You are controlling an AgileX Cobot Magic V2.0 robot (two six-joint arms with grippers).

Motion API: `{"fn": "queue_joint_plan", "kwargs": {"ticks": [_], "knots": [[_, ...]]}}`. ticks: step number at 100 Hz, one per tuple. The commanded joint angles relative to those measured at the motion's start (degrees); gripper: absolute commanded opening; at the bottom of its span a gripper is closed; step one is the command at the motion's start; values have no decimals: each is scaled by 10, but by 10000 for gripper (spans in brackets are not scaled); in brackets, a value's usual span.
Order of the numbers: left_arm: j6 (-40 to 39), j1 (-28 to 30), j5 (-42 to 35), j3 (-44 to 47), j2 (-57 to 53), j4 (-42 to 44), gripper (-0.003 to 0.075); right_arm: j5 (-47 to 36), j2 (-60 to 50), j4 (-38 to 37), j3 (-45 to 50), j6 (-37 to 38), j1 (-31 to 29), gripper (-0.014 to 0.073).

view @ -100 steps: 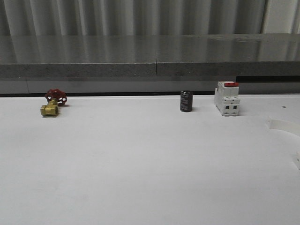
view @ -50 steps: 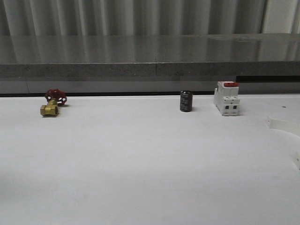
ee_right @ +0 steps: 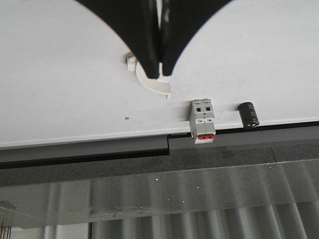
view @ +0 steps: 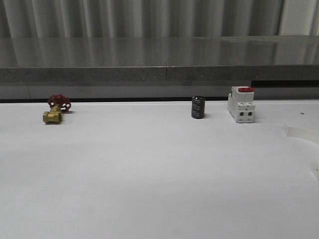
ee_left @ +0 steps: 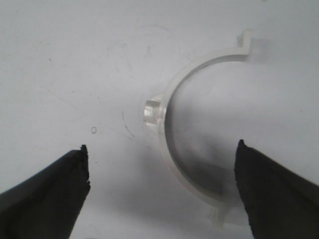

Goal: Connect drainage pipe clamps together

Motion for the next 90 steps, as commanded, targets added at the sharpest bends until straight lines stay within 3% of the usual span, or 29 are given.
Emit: {"fn": "queue_joint_plan", "kwargs": {"ticks": [1,82,90], "knots": [[10,5,-32,-27,3,0,566,-44,-11,-2,-9,-5,-3,-67],[26,5,-98,-62,111,15,566,-44,-11,-2,-9,-5,-3,-67],[26,5,-100,-62,111,15,536,-44,-11,-2,-9,-5,-3,-67]]}}
